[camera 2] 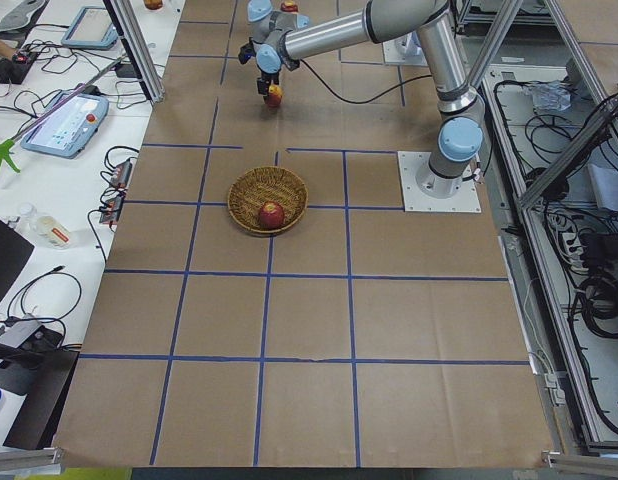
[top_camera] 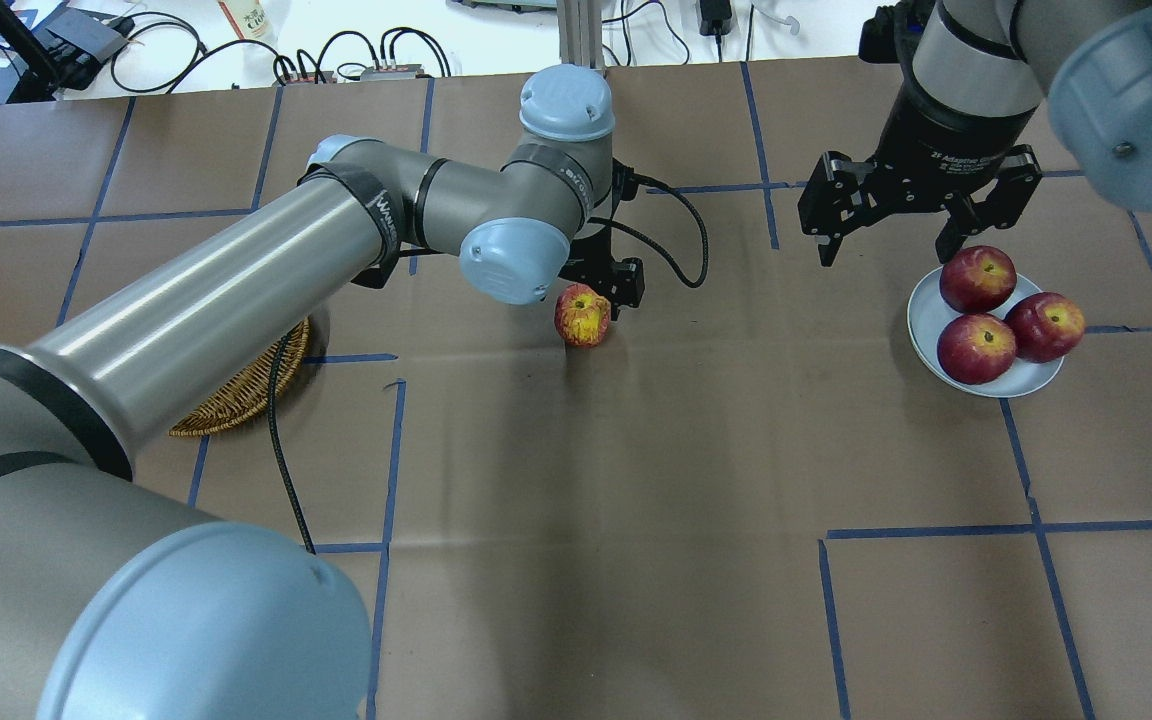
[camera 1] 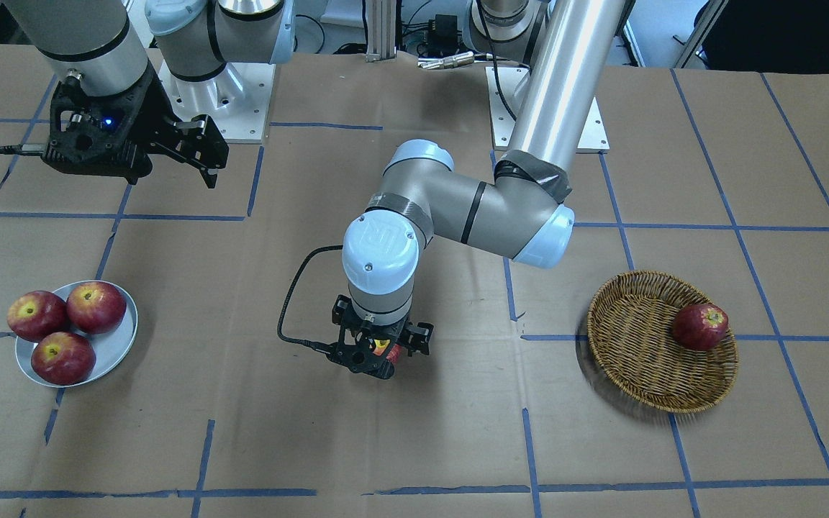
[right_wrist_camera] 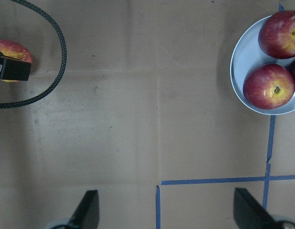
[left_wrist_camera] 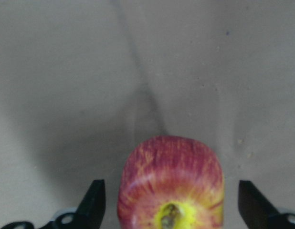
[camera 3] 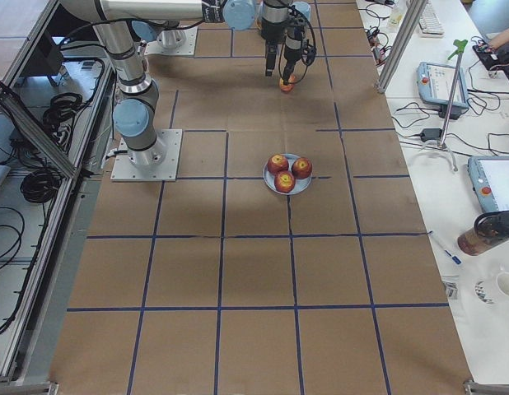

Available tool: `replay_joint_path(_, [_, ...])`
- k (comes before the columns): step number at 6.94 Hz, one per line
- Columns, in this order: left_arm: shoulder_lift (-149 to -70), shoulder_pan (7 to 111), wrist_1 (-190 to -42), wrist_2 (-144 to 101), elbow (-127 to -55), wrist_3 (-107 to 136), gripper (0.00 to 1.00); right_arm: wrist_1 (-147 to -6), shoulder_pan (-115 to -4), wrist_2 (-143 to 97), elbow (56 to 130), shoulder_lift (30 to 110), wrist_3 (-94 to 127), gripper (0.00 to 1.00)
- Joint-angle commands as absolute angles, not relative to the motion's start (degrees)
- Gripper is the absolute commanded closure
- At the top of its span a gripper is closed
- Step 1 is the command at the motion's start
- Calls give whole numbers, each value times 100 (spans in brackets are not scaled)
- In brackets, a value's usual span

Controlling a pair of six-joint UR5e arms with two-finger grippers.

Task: Transfer apple from basket to plate
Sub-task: 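Raise the left gripper back above the basket while the right gripper moves toward the apple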

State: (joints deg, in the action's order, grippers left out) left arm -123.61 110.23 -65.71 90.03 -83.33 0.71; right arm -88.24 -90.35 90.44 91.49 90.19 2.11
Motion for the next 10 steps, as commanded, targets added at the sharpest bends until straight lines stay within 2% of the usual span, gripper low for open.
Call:
replay_joint_path(1, [-11545, 10594, -7343, 9017, -8271, -26, 1, -8824, -9035, 9044, 9149, 9018, 211, 0])
replay_joint_path(3, [-10429, 9743, -8720, 9017, -8271, -900, 1, -8824, -9035, 9053, 9149, 9018, 211, 0])
replay_joint_path(5, [-9724, 9161, -9638, 9070, -8253, -1281, 1, -8859, -9044, 9088, 9141, 9009, 211, 0])
replay_joint_path(7, [-8924, 9062, -10473, 9097, -8279, -1204, 1, -9121, -9140, 9071, 9079, 8948, 289, 0])
replay_joint_path(10, [-8859, 9035, -10197, 9053, -8472, -1300, 1, -9981, -10121, 9088, 9053, 8440, 1085, 0])
